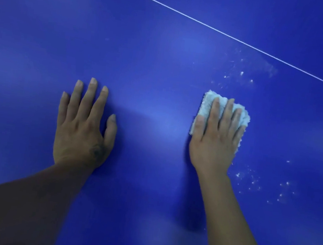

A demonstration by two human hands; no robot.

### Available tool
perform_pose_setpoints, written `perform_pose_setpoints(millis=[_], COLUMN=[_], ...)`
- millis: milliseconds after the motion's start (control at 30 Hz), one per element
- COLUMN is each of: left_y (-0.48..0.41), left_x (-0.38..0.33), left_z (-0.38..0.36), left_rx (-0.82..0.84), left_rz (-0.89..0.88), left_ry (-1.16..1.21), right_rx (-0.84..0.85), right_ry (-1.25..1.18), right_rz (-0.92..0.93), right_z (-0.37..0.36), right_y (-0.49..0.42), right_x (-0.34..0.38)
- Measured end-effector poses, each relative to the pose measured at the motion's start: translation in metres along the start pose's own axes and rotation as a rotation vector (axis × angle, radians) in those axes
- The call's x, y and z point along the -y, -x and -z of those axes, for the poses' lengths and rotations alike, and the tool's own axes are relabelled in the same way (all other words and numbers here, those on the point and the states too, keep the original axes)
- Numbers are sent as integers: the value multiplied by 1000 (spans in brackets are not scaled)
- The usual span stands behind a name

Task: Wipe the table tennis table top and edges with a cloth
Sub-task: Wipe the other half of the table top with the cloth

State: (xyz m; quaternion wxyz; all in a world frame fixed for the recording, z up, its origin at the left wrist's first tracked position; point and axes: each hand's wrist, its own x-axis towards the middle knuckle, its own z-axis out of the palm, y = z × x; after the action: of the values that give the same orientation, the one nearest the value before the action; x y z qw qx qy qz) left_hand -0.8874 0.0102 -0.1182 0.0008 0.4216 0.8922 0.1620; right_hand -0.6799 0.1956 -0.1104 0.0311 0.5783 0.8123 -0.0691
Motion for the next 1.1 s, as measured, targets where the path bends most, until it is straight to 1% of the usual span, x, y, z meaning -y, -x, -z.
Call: perform_pose_setpoints(millis=[67,133,200,267,333,433,533,600,667,733,833,900,967,1000,1100], left_y=[1,2,2,2,1,0,0,0,-1,-1,0,0,0,1,2], left_x=[1,4,5,5,5,3,1,1,1,1,1,2,2,2,3], left_z=[-2,-6,-9,-11,-10,-8,-5,-4,-4,-3,-3,-3,-3,-4,-4], left_rx=[2,-28,-65,-69,-54,-41,-18,-1,17,38,58,62,64,63,57], left_rz=[-2,-15,-32,-30,-21,-12,-6,-7,-6,-8,-9,-11,-14,-15,-25], left_ry=[8,25,36,31,29,22,16,7,-7,-21,-42,-44,-42,-45,-44], right_rx=[9,-1,-21,-17,1,30,46,56,57,52,64,64,57,51,47], right_ry=[18,4,-16,-32,-29,-20,-45,-41,-14,4,-19,-34,-42,-42,-37], right_rz=[43,127,206,239,217,91,-60,-95,-56,48,200,247,238,205,46], right_z=[-2,-5,-5,-2,3,12,19,20,16,13,11,11,15,17,25], right_y=[-4,-16,-35,-63,-93,-120,-113,-99,-91,-94,-112,-128,-146,-156,-173], right_x=[24,56,84,97,90,53,17,10,19,37,65,70,60,49,4])
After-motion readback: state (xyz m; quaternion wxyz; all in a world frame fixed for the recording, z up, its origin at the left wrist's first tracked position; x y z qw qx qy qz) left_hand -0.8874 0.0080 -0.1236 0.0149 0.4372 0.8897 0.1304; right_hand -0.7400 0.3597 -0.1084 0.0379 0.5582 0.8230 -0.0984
